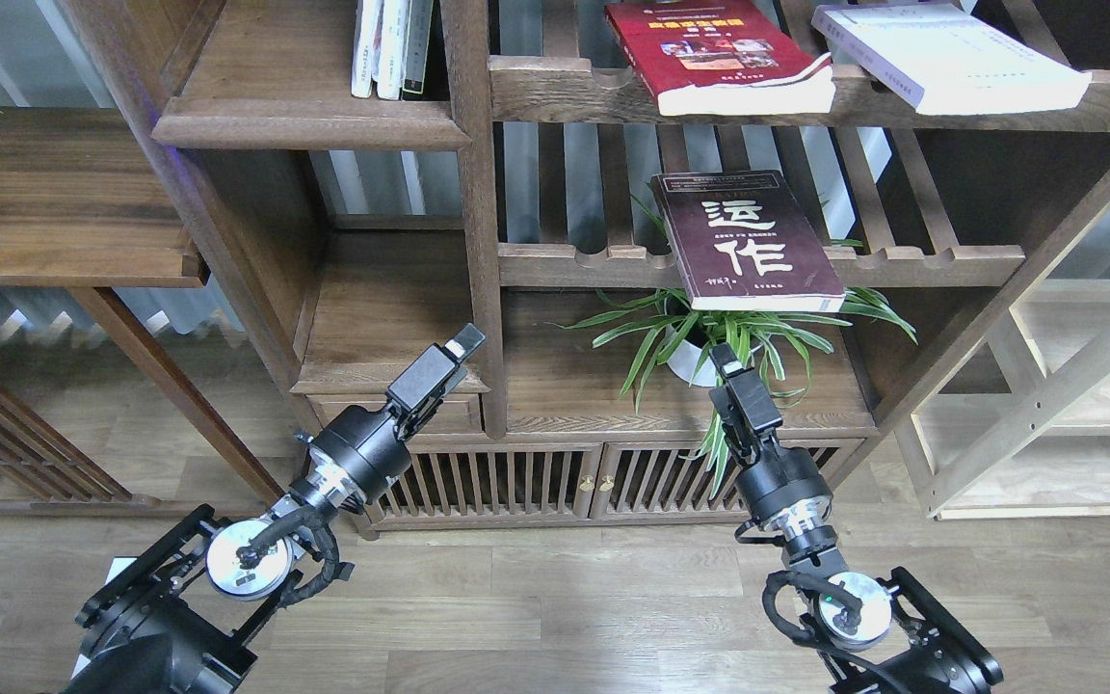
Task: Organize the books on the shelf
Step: 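Raise both grippers toward the dark red book on the middle shelf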
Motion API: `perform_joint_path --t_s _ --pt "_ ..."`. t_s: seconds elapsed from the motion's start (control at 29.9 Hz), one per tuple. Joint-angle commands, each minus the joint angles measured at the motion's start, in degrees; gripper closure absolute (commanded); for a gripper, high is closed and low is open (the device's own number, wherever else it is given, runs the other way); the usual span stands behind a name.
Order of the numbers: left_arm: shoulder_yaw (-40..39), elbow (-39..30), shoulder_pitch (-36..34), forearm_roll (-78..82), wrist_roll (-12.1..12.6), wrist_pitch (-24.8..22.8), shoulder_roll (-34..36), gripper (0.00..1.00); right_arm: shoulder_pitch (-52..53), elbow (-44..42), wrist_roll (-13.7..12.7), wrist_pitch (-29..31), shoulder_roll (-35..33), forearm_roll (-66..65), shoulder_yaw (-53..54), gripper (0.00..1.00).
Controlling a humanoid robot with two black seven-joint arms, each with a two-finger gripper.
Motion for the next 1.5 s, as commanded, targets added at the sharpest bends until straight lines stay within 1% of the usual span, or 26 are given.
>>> perform_joint_path --t_s 0.0,0.47,0.7,0.9,1.47 --pt "0.01 -0.01 0.19 -0.07 -0.52 0.00 0.00 0.01 0.00 -0.03 0.00 0.00 0.00 0.00 0.00 0.00" --pt "0.80 -0.63 1.68 0.02 -0.18 0.00 0.00 0.01 0.17 -0.38 0.44 0.00 0.00 1.93 -0.44 0.00" --pt "1.24 -0.63 1.77 0.02 -0.53 0.00 0.00 0.01 0.35 -0.38 0.79 0.00 0.00 2.28 -0.44 0.00" --pt "1.24 -0.63 1.95 0.20 -0.18 0.00 0.00 0.01 0.53 -0.56 1.05 0.00 0.00 2.20 -0.53 0.00" --pt "1.24 -0.63 2.30 0.20 -0.44 0.00 0.00 0.01 1.93 -1.17 0.88 0.00 0.00 2.20 -1.06 0.00"
